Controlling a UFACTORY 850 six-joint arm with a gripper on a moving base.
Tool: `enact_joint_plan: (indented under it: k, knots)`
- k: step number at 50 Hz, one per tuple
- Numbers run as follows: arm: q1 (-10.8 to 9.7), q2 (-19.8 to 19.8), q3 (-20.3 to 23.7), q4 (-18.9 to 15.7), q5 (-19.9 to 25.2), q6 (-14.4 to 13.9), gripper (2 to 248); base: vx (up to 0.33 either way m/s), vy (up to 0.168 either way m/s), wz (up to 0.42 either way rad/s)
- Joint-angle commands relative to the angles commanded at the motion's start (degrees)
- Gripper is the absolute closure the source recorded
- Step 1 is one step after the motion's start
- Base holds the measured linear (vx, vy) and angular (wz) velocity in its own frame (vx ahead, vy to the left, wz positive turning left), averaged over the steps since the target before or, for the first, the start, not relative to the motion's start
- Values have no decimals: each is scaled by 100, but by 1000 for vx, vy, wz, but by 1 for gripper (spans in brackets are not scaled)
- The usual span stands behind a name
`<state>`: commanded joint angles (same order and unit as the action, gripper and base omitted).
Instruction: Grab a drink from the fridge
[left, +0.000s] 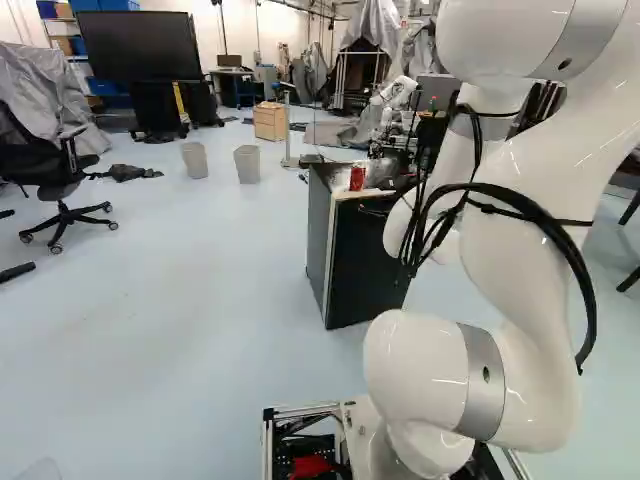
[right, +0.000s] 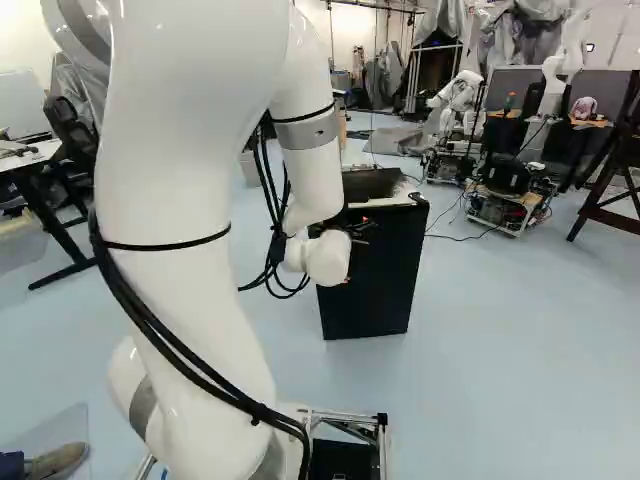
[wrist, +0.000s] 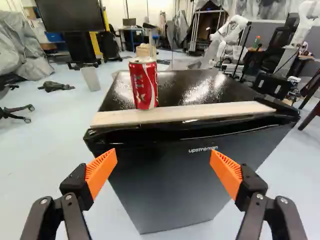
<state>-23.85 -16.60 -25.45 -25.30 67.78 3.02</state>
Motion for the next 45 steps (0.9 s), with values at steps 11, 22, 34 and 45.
enact_joint_plan:
  k: [11,22,34,45]
  knots:
    - [196,-28,-35,137,492,0,3,0,0,0]
    - [415,-170,-212,255,870,0,3,0,0,0]
    - [643,-395,-496,284,1016,0,3,0,0,0]
    - [798,-649,-824,286,1024,0,3,0,0,0]
